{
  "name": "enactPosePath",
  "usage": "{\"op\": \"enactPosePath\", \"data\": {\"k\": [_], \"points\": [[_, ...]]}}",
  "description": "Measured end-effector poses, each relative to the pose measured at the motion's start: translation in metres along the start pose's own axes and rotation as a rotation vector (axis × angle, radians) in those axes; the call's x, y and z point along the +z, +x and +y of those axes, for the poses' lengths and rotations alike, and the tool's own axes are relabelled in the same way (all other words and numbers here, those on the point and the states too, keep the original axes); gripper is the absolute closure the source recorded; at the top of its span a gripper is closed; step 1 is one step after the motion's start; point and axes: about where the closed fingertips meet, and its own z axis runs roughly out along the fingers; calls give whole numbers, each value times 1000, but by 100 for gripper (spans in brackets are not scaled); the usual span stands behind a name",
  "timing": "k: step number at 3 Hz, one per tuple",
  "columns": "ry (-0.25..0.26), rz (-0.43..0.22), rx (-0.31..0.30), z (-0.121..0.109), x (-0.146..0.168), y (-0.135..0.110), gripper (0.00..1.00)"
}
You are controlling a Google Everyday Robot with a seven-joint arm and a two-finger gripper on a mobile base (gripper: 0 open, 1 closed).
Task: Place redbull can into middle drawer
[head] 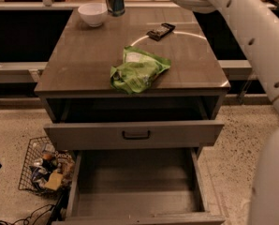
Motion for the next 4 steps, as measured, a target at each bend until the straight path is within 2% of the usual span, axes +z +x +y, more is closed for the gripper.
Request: {"op": "enactPosePath", "data": {"k": [1, 2, 3, 4], "points": [[-61, -28, -16, 64, -24, -18, 100], [-129, -28, -2, 134, -40, -20, 100], [-150, -32, 37, 195, -55, -21, 100], [-163, -38, 128, 246, -67, 12, 100]]}}
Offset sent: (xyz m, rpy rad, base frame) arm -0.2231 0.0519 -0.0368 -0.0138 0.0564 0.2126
